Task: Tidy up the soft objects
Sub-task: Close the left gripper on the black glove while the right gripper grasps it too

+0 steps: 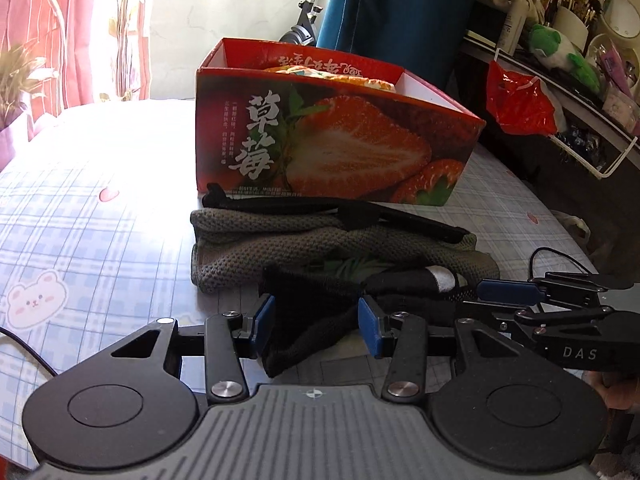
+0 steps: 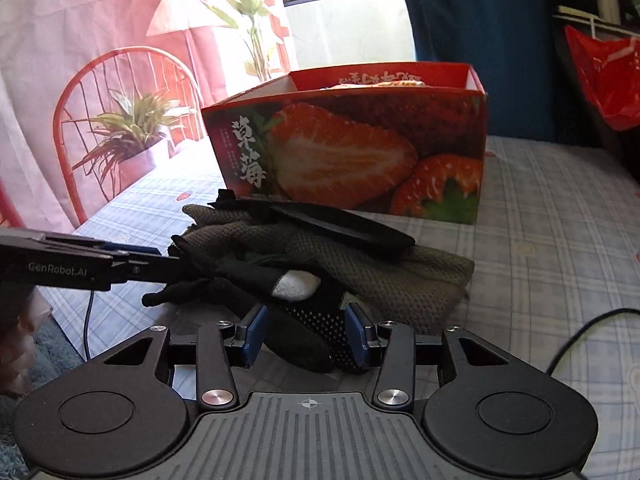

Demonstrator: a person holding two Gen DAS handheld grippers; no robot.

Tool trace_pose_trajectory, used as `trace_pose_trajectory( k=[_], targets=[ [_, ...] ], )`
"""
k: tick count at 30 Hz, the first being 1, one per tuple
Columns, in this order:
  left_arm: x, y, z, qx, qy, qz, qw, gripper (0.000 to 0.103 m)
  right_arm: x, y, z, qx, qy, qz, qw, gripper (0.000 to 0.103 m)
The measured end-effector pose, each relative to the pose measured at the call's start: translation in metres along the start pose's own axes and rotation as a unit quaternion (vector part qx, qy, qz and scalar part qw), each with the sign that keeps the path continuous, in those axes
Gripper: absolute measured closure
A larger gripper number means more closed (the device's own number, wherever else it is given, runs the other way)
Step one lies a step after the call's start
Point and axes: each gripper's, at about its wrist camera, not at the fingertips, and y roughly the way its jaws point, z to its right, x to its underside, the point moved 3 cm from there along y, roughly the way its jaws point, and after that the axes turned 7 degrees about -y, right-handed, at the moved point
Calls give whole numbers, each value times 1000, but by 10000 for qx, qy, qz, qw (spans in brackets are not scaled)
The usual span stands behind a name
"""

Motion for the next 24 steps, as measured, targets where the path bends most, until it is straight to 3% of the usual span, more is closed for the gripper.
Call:
trace_pose_trajectory(
  k=[8,14,21,24],
  targets=[
    [6,9,-4,15,-81,-156,9998,54,-5,13,-6,174,-530,17,9984,44],
    [10,17,-3,-23,-28,-243,9997,53,-7,32,-10,42,-835,-64,9965,44],
    [12,22,-5,6,-22,-212,9998,50,2,28,-4,-22,-522,39,9986,49],
    [13,21,-5,-2,-10,-184,9998,60,4,27,-4,-23,-517,34,9987,55]
  ],
)
